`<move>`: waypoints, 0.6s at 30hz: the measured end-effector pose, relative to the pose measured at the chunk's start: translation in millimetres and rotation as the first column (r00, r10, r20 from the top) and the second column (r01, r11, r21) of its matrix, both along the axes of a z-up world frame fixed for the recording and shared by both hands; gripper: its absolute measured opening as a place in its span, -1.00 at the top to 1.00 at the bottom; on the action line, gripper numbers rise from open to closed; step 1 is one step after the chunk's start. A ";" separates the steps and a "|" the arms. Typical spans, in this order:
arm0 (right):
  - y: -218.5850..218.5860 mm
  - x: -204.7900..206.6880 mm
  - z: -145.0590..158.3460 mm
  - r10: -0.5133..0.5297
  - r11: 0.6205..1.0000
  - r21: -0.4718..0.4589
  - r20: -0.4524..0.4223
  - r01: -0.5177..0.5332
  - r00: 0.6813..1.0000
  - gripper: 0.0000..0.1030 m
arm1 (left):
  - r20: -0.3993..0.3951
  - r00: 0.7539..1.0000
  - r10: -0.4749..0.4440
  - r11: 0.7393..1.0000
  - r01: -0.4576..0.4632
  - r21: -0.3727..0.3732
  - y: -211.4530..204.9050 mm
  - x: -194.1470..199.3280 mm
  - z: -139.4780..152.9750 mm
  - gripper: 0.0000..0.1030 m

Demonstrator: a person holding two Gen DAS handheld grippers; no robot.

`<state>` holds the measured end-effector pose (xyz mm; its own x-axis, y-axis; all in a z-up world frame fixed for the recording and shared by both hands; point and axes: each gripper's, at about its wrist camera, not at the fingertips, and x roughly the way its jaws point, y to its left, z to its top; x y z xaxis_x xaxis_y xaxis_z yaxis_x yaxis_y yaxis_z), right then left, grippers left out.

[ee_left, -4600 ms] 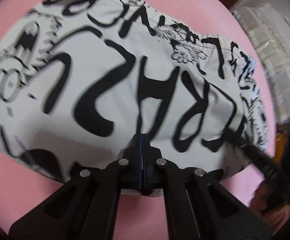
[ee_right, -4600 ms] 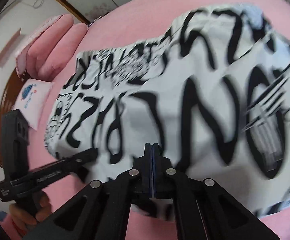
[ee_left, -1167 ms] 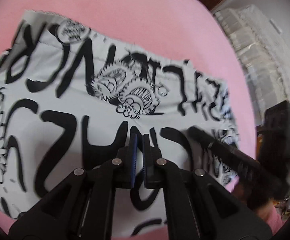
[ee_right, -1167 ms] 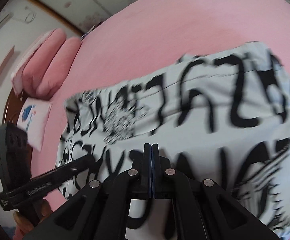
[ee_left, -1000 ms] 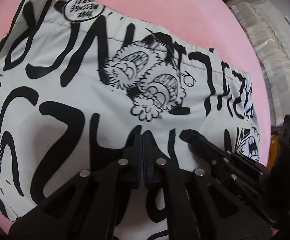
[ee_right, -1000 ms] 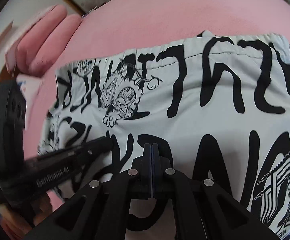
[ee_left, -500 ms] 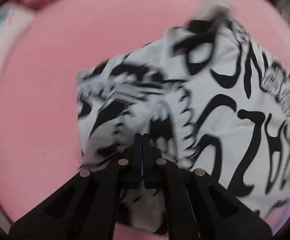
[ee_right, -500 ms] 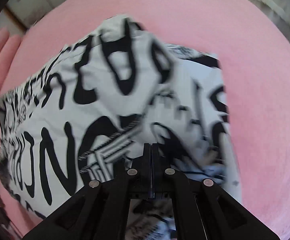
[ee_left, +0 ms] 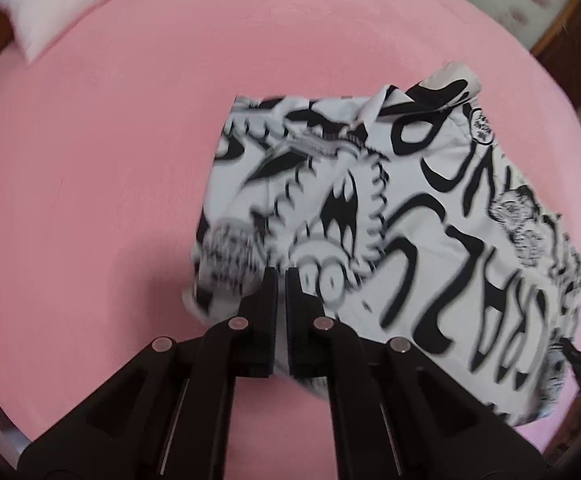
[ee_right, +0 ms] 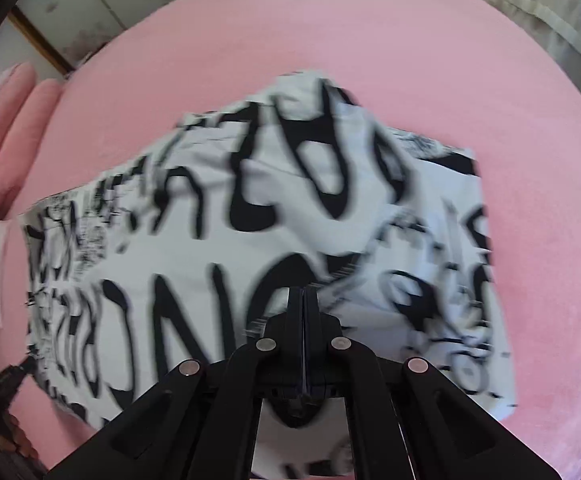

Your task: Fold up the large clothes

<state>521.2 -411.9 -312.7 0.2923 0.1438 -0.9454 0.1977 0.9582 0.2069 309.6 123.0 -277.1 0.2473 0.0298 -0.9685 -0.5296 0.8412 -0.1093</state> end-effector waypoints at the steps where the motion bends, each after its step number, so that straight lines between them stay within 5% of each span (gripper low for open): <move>1: 10.0 6.0 0.5 0.012 0.999 0.039 0.001 -0.012 1.000 1.00 | 0.004 1.000 0.023 0.999 -0.023 -0.030 -0.4 -7.1 2.1 0.97; 7: 59.3 34.5 0.9 0.087 0.990 0.111 -0.014 -0.085 0.996 1.00 | -0.016 0.988 0.151 0.967 -0.151 -0.204 -2.8 -67.1 -11.3 0.97; 11: 84.5 33.9 -8.4 0.086 0.986 0.144 -0.042 -0.079 0.995 1.00 | -0.031 0.969 0.245 0.919 -0.242 -0.313 0.4 -100.7 -28.5 0.97; 15: 121.9 36.0 -40.3 0.113 0.990 0.099 -0.100 -0.103 0.989 1.00 | -0.008 0.953 0.304 0.869 -0.281 -0.407 0.3 -112.6 -38.7 0.97; 18: 137.8 34.4 -52.7 0.166 0.986 0.042 -0.097 -0.163 0.981 1.00 | 0.015 0.951 0.308 0.857 -0.271 -0.438 -1.2 -110.3 -38.7 0.95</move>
<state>555.6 -274.1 -365.4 0.1669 0.2142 -0.9624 0.0593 0.9722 0.2267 199.3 121.8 -315.8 0.3699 -0.2978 -0.8801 -0.7156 0.5129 -0.4743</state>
